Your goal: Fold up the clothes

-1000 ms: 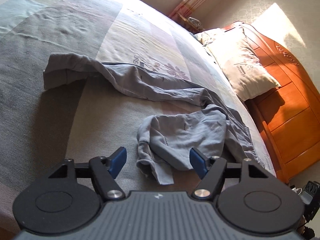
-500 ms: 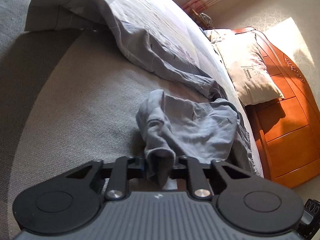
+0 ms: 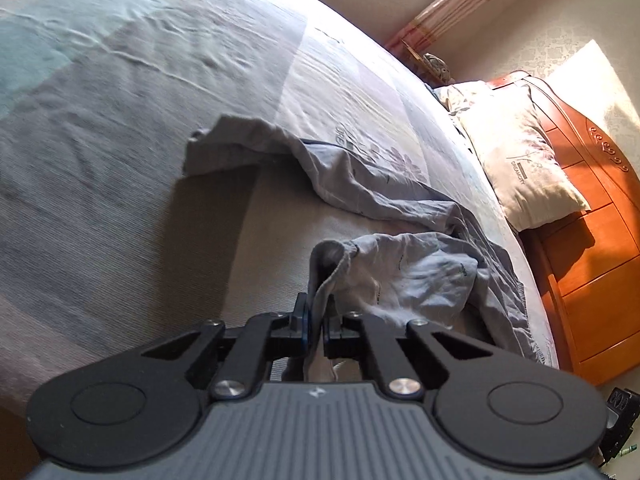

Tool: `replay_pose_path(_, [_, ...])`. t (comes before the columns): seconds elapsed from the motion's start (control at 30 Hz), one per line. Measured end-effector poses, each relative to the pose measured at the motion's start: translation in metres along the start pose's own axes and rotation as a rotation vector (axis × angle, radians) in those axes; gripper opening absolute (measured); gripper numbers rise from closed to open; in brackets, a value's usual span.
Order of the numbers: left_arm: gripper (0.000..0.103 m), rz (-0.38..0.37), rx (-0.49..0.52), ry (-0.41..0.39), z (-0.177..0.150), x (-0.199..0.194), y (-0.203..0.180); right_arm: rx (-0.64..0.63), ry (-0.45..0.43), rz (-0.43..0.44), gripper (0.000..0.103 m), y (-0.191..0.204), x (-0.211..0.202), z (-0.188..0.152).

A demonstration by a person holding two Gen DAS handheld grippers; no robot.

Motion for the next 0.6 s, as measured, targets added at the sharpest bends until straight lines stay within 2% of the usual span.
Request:
replay_pose_path(0.2, [0.004,0.111,-0.022,-0.011,0.025,-0.036,0.038,-0.010,0.009,0.001,0.098,0.002,0.001,0.000])
replay_pose_path(0.37, [0.005,0.173,-0.047,0.027,0.047,-0.028,0.065,-0.001,0.005,-0.016,0.098,-0.001,-0.002,0.001])
replay_pose_path(0.5, [0.013,0.270,-0.068,0.044,0.059,-0.014,0.091,0.014,0.008,-0.019,0.098,-0.003,-0.002,0.000])
replay_pose_path(0.6, [0.014,0.325,-0.054,0.021,0.067,-0.017,0.100,0.004,0.011,-0.021,0.098,-0.001,-0.002,-0.001])
Point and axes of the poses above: each gripper's, at about its wrist camera, not at the fingertips, and x roughly the way its jaws point, y to its left, z to its top, the point moved 10 cm from there along x, roughly the way its jaws point, and after that the axes turned 6 degrees about x, right-handed, at the moved point
